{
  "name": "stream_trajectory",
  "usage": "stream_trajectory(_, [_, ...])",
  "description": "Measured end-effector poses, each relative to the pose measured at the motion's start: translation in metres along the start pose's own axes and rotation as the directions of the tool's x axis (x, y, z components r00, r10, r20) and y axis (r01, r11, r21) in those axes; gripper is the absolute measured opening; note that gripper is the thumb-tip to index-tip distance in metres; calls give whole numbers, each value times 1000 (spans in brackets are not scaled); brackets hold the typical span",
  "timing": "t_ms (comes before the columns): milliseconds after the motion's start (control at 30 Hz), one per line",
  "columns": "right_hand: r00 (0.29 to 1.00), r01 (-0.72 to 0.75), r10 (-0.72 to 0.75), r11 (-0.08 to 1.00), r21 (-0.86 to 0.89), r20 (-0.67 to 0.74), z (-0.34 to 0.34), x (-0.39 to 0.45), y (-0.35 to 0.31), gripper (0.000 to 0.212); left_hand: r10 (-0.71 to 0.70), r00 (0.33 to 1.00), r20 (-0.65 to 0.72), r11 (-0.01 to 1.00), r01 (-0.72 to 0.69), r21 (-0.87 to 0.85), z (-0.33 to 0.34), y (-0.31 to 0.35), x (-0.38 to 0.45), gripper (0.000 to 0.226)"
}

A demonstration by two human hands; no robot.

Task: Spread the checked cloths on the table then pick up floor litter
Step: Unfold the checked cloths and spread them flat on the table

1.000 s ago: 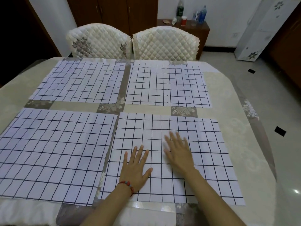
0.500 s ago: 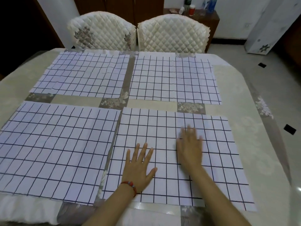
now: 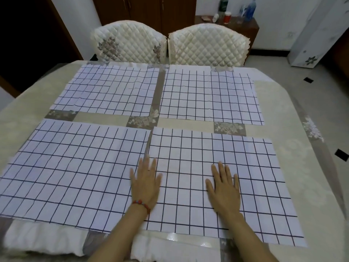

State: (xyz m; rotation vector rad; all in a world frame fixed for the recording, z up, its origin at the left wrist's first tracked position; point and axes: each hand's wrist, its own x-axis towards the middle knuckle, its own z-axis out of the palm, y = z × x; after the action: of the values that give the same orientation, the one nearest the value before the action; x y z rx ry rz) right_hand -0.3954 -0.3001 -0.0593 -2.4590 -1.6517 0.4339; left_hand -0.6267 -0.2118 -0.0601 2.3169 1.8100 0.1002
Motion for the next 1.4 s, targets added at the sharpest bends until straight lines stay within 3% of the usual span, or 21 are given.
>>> stream_trajectory(67, [1000, 1, -1, 1000, 2, -3, 0, 0, -1, 56, -130, 991, -5, 991, 130, -34, -8, -30, 12, 55])
stream_trajectory(167, [1000, -3, 3, 1000, 4, -7, -1, 0, -2, 56, -203, 977, 69, 978, 206, -41, -11, -64, 23, 52])
stream_trajectory(300, [1000, -9, 9, 1000, -1, -9, 0, 1, -2, 56, -198, 973, 119, 979, 203, -33, -8, -77, 33, 54])
stream_trajectory(767, [1000, -7, 7, 1000, -27, -7, 1, 1, -1, 56, -204, 978, 53, 977, 206, -44, -8, -64, 35, 55])
stream_trajectory(833, [1000, -8, 8, 1000, -21, -8, 2, 1, -1, 56, -115, 993, -7, 993, 114, -40, -10, -40, 29, 55])
stream_trajectory(900, [1000, -7, 7, 1000, -19, -8, 3, 1, -1, 56, 77, 997, -25, 997, -77, -4, -7, -6, 22, 55])
stream_trajectory(1000, [1000, -8, 8, 1000, -29, -13, 4, 2, 0, 56, 334, 939, 85, 942, -335, -1, 9, 45, 7, 56])
stream_trajectory(1067, [1000, -6, 6, 999, -35, -15, 4, 2, 0, 57, 412, 897, 159, 910, -415, -17, 21, 57, 2, 56])
stream_trajectory(1167, [1000, -1, 1, 999, -34, -13, 4, 2, 0, 56, 311, 939, 147, 950, -312, -18, 27, 44, 12, 54])
stream_trajectory(1300, [1000, 6, -7, 999, -33, -25, 5, 2, 1, 57, -29, 990, 139, 1000, 28, 8, 17, 39, 33, 63])
stream_trajectory(1333, [1000, 6, -7, 999, -32, -28, 5, 2, 1, 56, -55, 991, 121, 998, 55, 2, 13, 46, 36, 66])
stream_trajectory(1400, [999, 5, -6, 999, -35, -35, 6, 2, 1, 56, 76, 994, 85, 997, -75, -8, 9, 71, 35, 65])
